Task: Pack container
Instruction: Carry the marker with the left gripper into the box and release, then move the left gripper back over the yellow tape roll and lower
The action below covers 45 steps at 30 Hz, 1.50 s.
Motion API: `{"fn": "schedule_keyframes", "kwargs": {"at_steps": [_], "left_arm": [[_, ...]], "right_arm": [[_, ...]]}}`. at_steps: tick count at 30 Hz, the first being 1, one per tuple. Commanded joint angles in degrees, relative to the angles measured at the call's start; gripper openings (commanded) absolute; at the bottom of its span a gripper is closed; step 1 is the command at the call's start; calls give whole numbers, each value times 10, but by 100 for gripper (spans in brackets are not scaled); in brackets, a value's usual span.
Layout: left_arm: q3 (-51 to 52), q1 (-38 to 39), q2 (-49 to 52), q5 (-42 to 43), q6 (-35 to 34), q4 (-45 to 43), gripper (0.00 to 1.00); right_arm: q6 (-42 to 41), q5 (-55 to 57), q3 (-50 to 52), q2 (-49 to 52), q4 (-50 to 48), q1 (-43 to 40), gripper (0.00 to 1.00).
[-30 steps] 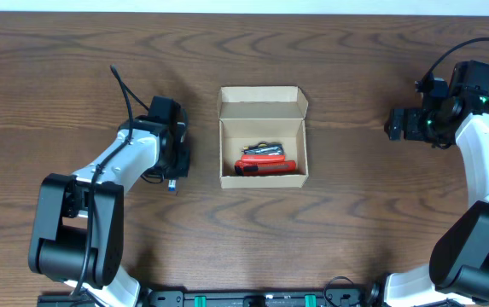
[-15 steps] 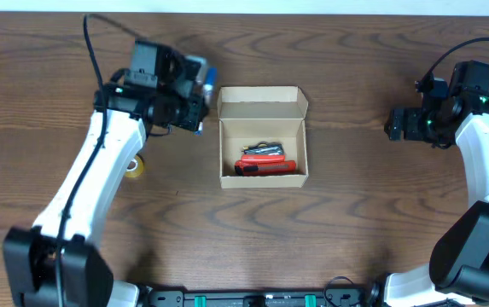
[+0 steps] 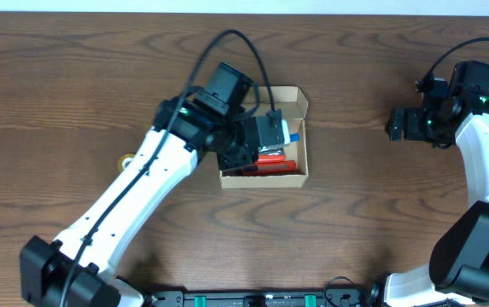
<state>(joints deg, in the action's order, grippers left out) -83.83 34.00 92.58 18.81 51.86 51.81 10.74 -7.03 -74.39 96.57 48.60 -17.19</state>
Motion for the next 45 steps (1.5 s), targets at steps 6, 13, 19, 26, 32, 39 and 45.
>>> {"fn": "schedule_keyframes", "kwargs": {"at_steps": [6, 13, 19, 26, 32, 39, 45], "left_arm": [[-5, 1, 71, -53, 65, -10, 6], [-5, 1, 138, -52, 64, -49, 6], [-5, 1, 204, -60, 58, -53, 6], [-5, 1, 233, -65, 47, -51, 11], [-6, 1, 231, -70, 33, -51, 45], [-68, 2, 188, -73, -37, -8, 49], [-168, 0, 120, -178, -165, 45, 74]], "right_arm": [[-4, 6, 3, -8, 0, -4, 99], [-4, 6, 3, -8, 3, -4, 99], [-4, 6, 3, -8, 5, -3, 99], [-4, 5, 3, -8, 5, -3, 99], [-4, 5, 3, -8, 5, -3, 99], [-4, 5, 3, -8, 5, -3, 99], [-4, 5, 3, -8, 5, -3, 99]]}}
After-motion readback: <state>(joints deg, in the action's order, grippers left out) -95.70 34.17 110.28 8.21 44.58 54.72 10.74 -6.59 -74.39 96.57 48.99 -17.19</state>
